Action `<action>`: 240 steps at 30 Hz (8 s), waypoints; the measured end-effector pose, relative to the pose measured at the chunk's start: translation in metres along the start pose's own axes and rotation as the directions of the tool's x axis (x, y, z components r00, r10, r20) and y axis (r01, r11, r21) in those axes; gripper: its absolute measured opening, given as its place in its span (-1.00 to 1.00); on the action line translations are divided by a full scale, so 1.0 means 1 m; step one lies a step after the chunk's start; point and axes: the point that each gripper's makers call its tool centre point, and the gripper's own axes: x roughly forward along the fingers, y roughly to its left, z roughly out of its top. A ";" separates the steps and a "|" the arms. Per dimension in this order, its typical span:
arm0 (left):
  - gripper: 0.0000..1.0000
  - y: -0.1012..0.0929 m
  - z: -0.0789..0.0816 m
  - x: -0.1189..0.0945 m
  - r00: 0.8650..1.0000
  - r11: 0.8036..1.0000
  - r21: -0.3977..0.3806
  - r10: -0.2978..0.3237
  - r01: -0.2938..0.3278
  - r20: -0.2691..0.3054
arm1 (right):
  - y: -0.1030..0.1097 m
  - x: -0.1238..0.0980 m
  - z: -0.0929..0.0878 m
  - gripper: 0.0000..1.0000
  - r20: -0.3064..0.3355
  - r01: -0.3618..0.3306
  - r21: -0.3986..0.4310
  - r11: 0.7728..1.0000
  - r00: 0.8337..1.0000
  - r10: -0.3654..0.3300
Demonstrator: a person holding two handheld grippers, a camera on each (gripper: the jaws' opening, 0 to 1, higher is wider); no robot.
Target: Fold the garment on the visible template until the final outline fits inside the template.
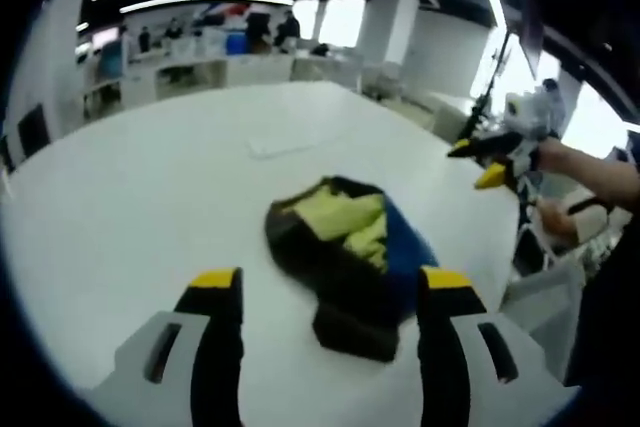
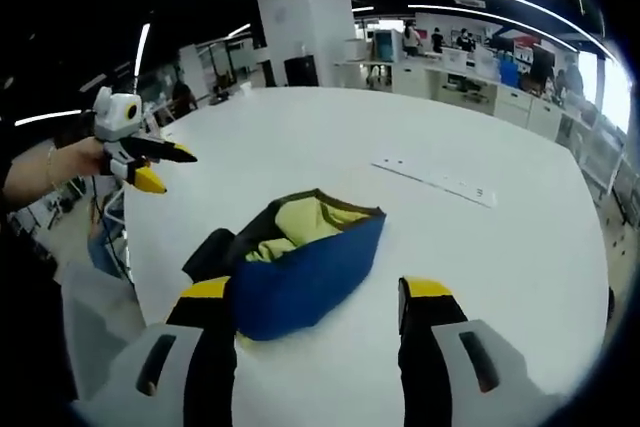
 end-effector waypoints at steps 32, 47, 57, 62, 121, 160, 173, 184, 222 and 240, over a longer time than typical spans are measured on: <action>0.17 0.048 0.021 0.066 1.000 0.999 0.031 -0.008 0.009 -0.029 | -0.035 0.073 0.039 0.14 0.022 -0.061 -0.026 0.998 0.998 0.062; 0.06 0.057 0.016 0.103 0.997 0.999 0.040 -0.031 0.034 -0.072 | -0.051 0.108 0.041 0.05 -0.016 -0.075 -0.063 0.995 0.997 0.074; -0.04 0.069 0.012 0.129 0.995 0.999 0.029 -0.042 0.044 -0.095 | -0.064 0.133 0.037 -0.03 -0.063 -0.087 -0.071 0.994 0.995 0.082; -0.08 0.074 0.011 0.138 0.994 0.999 0.024 -0.043 0.046 -0.103 | -0.066 0.143 0.037 -0.07 -0.078 -0.095 -0.077 0.992 0.993 0.089; -0.64 0.084 -0.008 0.204 0.975 0.993 -0.035 -0.118 0.113 -0.190 | -0.095 0.214 -0.004 -0.62 -0.252 -0.139 -0.075 0.988 0.961 0.116; -1.00 0.083 0.034 0.173 0.991 0.998 -0.006 -0.063 0.063 -0.114 | -0.082 0.183 0.041 -0.94 -0.155 -0.100 -0.183 0.978 0.985 0.072; -1.00 0.070 0.054 0.138 0.996 0.998 0.017 -0.054 0.055 -0.068 | -0.062 0.153 0.070 -0.94 -0.076 -0.088 -0.185 0.979 0.994 0.075; -1.00 0.047 0.082 0.090 1.000 0.998 0.062 -0.030 0.030 -0.007 | -0.032 0.105 0.109 -0.94 0.048 -0.079 -0.186 0.979 0.995 0.089; -1.00 -0.041 0.171 -0.040 0.954 0.982 0.186 -0.058 0.003 0.293 | 0.033 -0.042 0.175 -0.95 0.275 0.060 -0.275 0.960 0.961 0.019; -1.00 -0.065 0.202 -0.098 0.898 0.983 0.183 -0.078 -0.003 0.433 | 0.075 -0.095 0.211 -0.95 0.379 0.113 -0.348 0.931 0.925 0.029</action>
